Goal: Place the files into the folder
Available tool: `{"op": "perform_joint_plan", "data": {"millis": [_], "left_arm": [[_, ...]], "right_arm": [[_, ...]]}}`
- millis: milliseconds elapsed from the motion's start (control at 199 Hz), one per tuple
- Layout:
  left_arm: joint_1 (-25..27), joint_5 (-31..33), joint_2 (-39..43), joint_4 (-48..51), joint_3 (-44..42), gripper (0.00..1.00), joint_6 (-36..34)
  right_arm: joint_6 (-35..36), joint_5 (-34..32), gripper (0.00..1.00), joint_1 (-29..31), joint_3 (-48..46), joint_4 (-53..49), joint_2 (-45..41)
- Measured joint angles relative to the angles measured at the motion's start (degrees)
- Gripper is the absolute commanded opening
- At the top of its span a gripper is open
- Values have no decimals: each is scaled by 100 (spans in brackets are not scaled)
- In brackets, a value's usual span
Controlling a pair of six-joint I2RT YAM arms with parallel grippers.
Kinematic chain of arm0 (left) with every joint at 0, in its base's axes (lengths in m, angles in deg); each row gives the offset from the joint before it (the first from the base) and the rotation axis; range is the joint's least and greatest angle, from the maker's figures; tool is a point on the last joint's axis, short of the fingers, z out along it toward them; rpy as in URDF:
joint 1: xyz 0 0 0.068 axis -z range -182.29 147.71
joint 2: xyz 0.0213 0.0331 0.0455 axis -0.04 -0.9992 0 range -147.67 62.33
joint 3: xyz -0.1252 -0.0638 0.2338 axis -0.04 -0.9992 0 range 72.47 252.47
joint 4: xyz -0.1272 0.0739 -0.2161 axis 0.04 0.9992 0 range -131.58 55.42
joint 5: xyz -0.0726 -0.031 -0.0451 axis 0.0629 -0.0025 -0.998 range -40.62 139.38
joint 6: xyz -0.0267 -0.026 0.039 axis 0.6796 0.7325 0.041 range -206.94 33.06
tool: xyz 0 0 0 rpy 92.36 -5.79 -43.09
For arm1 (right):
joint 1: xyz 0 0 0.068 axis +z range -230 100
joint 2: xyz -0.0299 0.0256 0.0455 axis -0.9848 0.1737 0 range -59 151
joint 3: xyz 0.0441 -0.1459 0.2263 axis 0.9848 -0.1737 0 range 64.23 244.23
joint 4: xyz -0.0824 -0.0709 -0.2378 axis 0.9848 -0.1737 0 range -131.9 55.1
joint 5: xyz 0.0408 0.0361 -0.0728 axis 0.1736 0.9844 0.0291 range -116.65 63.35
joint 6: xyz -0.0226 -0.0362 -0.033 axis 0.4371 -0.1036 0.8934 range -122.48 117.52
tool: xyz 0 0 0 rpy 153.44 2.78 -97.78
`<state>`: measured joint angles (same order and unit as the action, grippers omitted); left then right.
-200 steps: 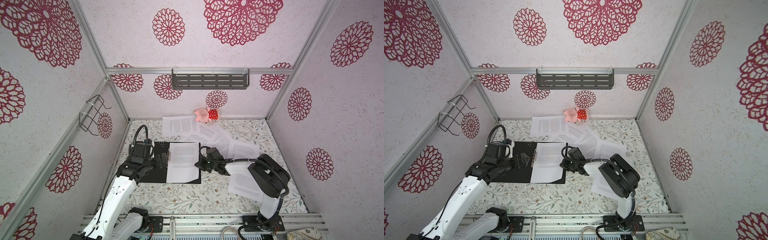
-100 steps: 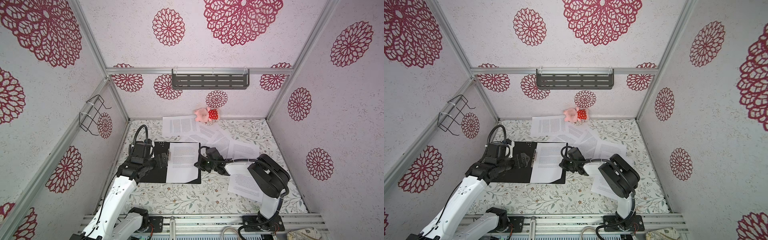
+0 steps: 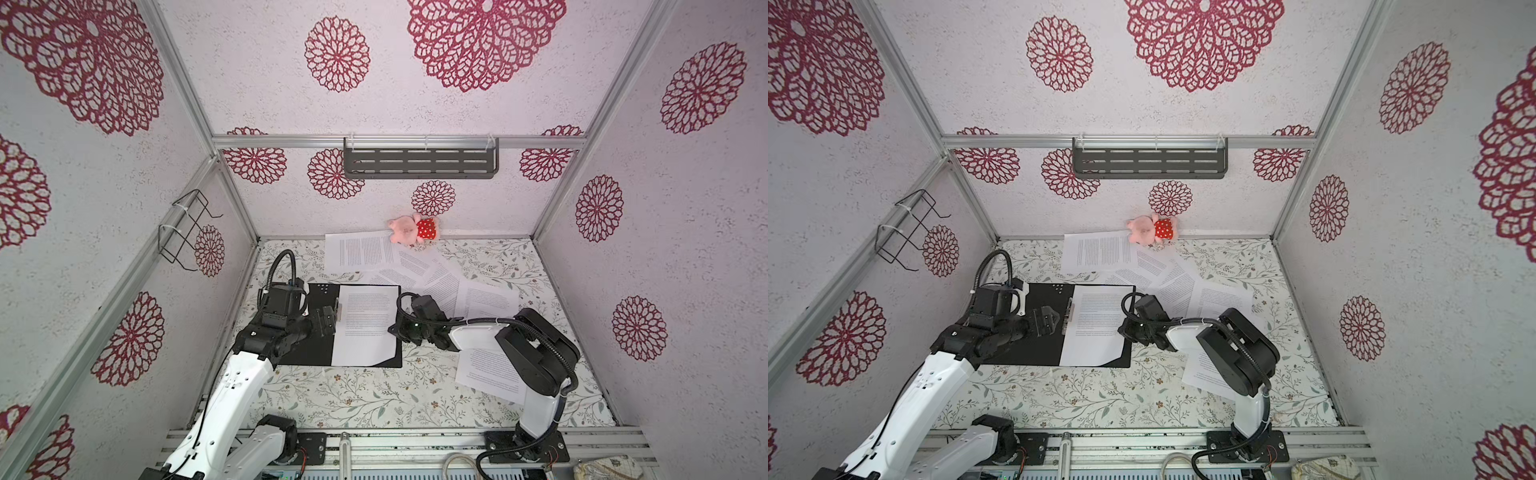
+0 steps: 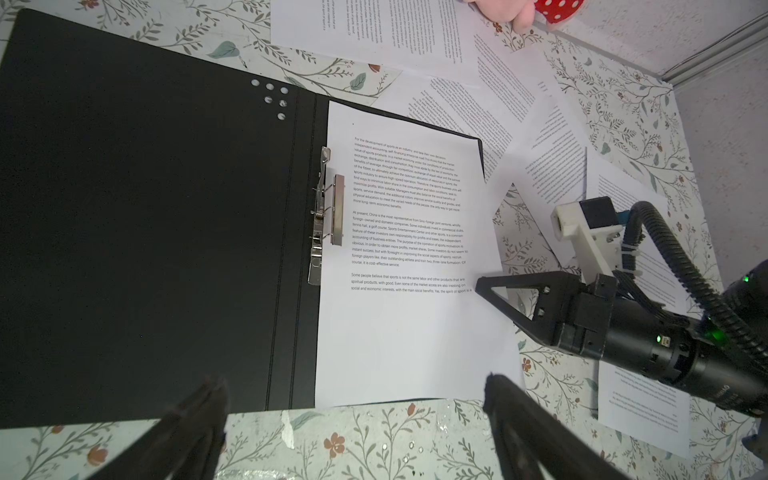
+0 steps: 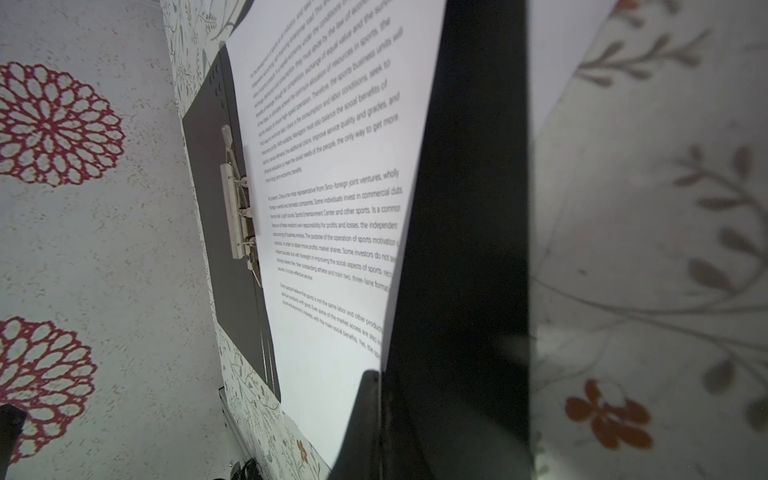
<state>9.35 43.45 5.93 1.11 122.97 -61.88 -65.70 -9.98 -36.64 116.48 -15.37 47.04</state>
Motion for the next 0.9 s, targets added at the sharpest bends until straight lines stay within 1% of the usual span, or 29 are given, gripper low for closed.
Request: {"op": "perform_joint_plan", "data": {"millis": [266, 341, 532, 592, 718, 903], "left_arm": [[-7, 0, 0, 2, 0, 99, -2], [-7, 0, 0, 2, 0, 99, -2], [-7, 0, 0, 2, 0, 99, -2], [-7, 0, 0, 2, 0, 99, -2], [-7, 0, 0, 2, 0, 99, -2], [-7, 0, 0, 2, 0, 99, -2]], "right_arm": [[-20, 2, 26, 11, 0, 11, 0], [-33, 2, 33, 15, 0, 24, 0], [-31, -24, 55, 33, 0, 22, 0], [-35, -48, 60, 46, 0, -9, 0], [20, -94, 65, 70, 68, -76, -4], [94, -245, 66, 138, 245, -415, -4]]}}
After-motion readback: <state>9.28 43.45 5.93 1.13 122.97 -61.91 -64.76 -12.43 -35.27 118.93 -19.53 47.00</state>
